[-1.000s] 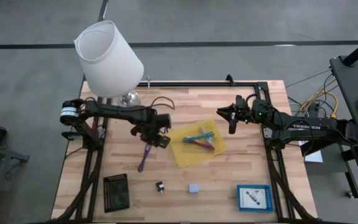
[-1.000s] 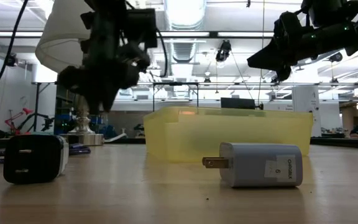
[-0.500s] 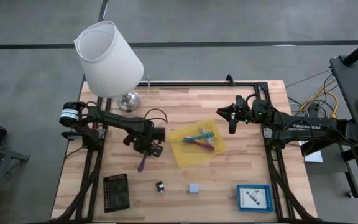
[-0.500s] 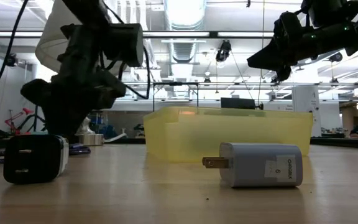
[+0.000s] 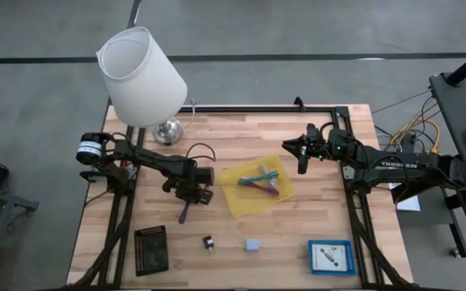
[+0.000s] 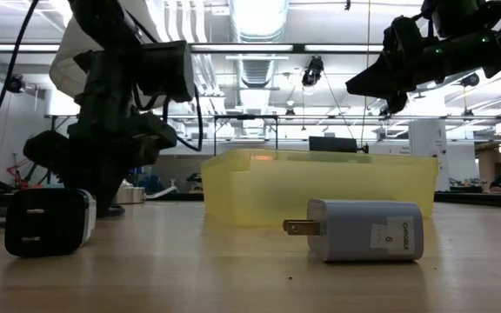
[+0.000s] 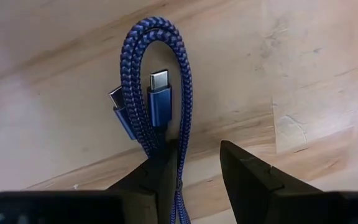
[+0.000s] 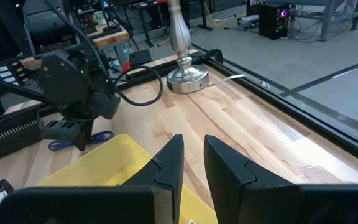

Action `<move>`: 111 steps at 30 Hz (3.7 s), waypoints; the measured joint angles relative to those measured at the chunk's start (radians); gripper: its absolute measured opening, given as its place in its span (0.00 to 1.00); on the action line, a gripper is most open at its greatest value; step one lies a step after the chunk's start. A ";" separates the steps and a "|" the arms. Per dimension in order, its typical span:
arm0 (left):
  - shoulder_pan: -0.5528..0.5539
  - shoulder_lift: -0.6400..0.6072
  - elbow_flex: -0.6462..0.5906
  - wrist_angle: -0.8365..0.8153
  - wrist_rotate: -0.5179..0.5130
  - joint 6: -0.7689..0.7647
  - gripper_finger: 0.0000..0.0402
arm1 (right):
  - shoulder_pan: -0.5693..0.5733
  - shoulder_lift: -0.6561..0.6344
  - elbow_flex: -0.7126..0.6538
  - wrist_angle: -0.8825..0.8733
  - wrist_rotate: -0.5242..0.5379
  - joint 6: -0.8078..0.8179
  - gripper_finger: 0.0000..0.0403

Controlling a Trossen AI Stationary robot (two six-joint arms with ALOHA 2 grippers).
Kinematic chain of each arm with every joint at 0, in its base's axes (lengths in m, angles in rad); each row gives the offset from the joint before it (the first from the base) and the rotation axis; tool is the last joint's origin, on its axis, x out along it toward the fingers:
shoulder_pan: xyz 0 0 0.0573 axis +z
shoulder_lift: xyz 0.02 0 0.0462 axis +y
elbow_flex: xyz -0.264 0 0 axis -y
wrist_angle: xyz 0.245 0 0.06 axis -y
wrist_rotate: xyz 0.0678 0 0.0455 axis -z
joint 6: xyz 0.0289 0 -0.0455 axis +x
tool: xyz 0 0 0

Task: Pick and place items into bin
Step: Put the purple charger cable into the yellow bin

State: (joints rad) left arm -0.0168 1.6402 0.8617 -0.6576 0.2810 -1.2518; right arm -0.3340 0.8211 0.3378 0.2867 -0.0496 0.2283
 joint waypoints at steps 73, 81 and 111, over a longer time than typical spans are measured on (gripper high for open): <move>0.037 -0.156 0.112 0.693 -0.169 0.276 0.27 | 0.000 0.000 0.000 0.000 0.001 0.007 0.13; 0.037 -0.091 0.112 0.786 -0.134 0.299 0.34 | 0.000 0.000 0.000 0.000 0.001 0.007 0.13; 0.043 -0.090 0.277 0.483 -0.178 1.038 0.76 | 0.000 0.000 0.000 0.036 0.000 0.008 0.13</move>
State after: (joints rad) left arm 0.0265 1.5501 1.1387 -0.1749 0.1034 -0.2138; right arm -0.3340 0.8207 0.3374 0.3222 -0.0498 0.2362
